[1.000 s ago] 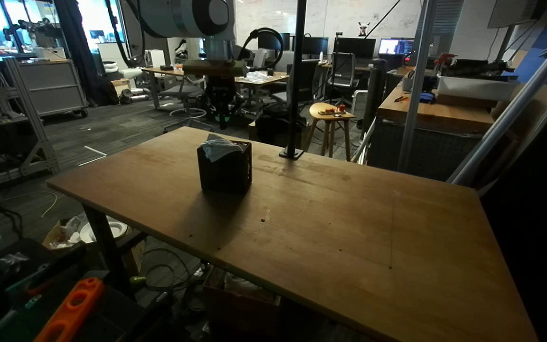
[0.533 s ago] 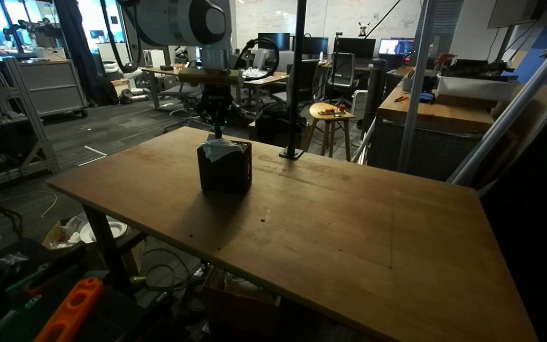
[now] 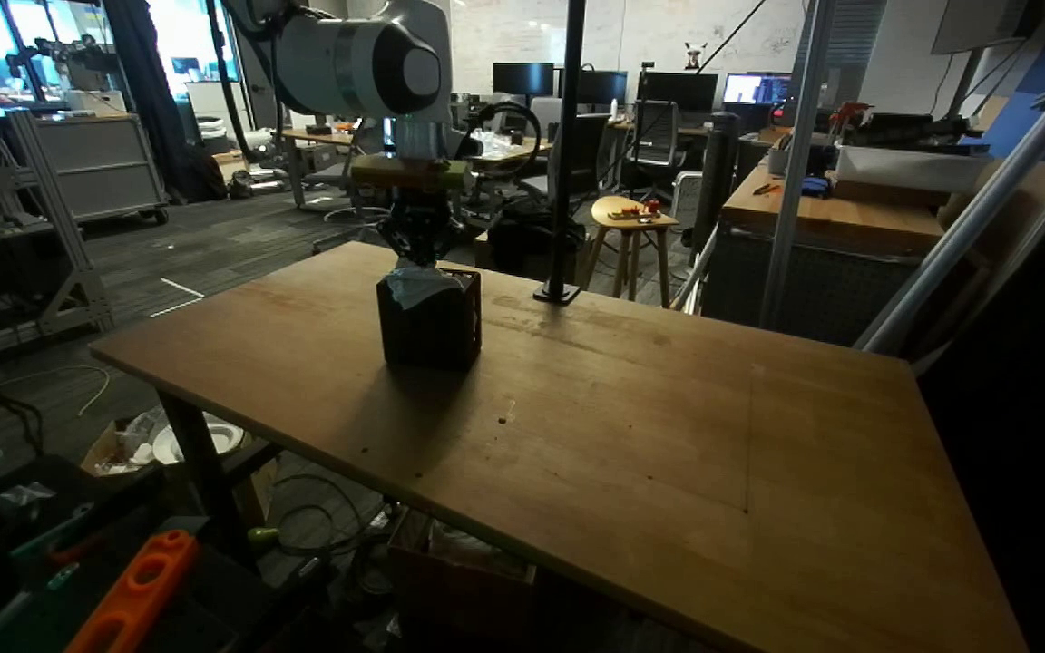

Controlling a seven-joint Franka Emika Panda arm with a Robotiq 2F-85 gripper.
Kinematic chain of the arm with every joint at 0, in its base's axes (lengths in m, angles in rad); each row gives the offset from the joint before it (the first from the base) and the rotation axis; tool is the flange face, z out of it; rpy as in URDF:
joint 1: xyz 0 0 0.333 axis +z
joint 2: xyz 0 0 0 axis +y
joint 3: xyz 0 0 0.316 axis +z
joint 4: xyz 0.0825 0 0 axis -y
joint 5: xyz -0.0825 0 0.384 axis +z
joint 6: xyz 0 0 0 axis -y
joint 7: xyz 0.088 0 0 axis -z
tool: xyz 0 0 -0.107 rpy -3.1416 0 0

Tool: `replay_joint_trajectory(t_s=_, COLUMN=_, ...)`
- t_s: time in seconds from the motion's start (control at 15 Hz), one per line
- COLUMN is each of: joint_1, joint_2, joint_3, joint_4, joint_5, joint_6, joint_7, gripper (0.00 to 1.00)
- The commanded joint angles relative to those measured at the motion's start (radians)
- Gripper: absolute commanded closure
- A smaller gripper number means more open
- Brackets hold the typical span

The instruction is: Put the cloth in the black box

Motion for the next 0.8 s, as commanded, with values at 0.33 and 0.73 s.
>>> replay_joint_trajectory(t_s=0.33, joint_1=-0.022, joint_2=0.144, joint_3=0.038, joint_4=0.033, joint_5=0.066, joint_6=0.097, joint_7=-0.092, gripper=0.99)
replay_joint_trajectory(t_s=0.73, joint_1=-0.054, joint_2=0.176, joint_3=0.087, joint_4=-0.013, joint_5=0.161, joint_6=0.131, joint_7=-0.136, gripper=0.99)
